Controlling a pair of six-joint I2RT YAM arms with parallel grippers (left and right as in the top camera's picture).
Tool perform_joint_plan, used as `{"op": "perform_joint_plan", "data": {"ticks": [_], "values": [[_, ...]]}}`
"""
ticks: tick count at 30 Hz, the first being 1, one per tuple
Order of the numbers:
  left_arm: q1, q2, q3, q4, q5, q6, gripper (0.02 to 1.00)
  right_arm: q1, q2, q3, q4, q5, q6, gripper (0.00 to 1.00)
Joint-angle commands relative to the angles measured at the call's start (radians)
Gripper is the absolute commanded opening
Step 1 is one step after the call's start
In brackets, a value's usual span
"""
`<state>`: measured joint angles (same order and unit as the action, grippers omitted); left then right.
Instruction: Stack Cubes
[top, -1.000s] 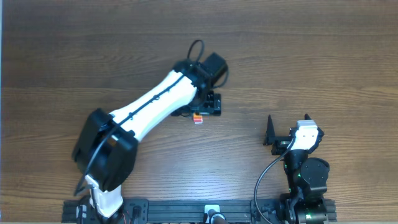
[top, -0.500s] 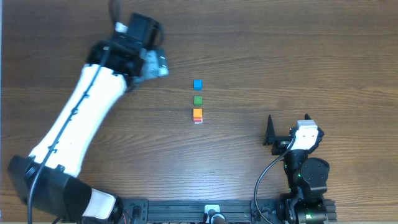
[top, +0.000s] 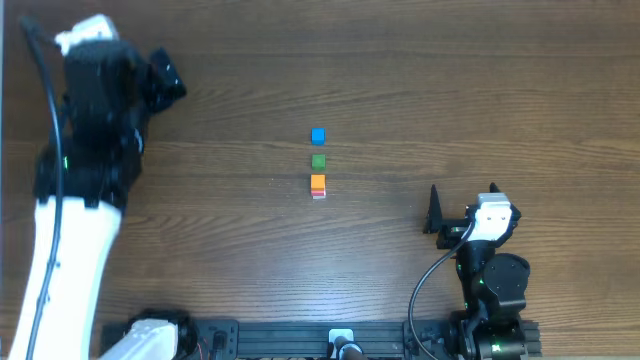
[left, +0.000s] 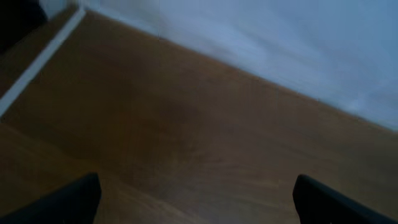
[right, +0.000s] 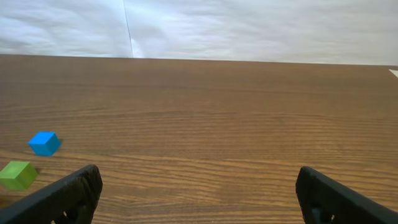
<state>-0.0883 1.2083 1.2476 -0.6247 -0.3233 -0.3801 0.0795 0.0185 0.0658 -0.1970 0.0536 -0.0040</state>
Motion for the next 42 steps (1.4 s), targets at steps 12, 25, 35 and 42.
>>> {"op": "perform_joint_plan", "data": {"ticks": [12, 25, 35, 42], "values": [[-0.058, -0.805, -0.803, 0.418, 0.012, 0.036, 0.998, 0.006, -0.005, -0.006, -0.002, -0.008, -0.004, 0.993], [-0.194, -1.072, -1.072, 0.518, -0.064, 0.029, 1.0, 0.006, -0.005, -0.006, -0.002, -0.008, -0.004, 0.993], [-0.206, -1.072, -1.228, 0.669, -0.071, 0.029, 1.0, 0.006, -0.005, -0.006, -0.002, -0.008, -0.004, 0.993], [-0.206, -1.046, -1.233, 0.561, -0.071, 0.029, 1.0, 0.006, -0.005, -0.006, -0.002, -0.008, -0.004, 0.991]]}}
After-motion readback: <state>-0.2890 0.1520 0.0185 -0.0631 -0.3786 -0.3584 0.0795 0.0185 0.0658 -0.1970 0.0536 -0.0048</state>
